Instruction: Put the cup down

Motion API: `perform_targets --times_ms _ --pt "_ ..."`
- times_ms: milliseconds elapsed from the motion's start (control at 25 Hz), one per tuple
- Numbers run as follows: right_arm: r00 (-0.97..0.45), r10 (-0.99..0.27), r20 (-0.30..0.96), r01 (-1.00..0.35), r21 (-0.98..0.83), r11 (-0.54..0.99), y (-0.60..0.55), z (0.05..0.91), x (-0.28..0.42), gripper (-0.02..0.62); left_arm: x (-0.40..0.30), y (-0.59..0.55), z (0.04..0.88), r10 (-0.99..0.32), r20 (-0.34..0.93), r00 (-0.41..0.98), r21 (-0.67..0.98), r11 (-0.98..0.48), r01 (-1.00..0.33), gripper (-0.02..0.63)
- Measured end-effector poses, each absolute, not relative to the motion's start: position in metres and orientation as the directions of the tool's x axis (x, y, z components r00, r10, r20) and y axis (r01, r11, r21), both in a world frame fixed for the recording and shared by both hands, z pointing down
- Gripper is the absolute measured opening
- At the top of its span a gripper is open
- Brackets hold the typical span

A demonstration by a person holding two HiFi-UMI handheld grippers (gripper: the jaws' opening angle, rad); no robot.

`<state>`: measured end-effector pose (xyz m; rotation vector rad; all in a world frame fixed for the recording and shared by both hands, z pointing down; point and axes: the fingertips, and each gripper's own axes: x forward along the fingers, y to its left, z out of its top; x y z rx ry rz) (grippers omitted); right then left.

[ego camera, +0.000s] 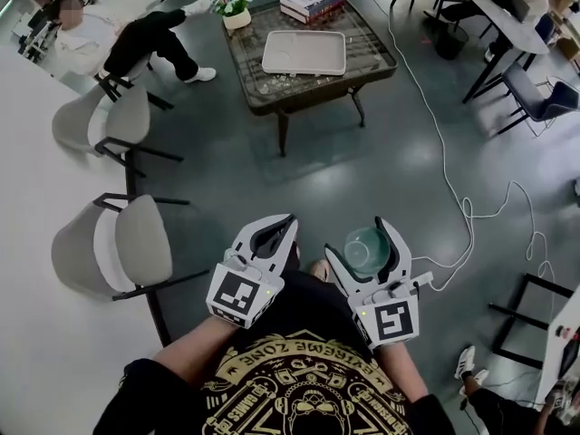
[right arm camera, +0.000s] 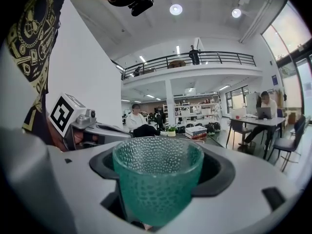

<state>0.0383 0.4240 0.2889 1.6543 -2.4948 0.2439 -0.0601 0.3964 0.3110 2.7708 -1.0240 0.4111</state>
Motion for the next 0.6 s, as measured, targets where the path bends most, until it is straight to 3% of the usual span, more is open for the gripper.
perform_targets --times_ms 600 --pt "-0.283 -0.922 0.264 -0.958 -0.026 0.286 0.310 0.298 0.032 0.399 -0.057 0.273 0.322 -0.512 0.280 0.812 0.115 -0.822 -0.557 -0.012"
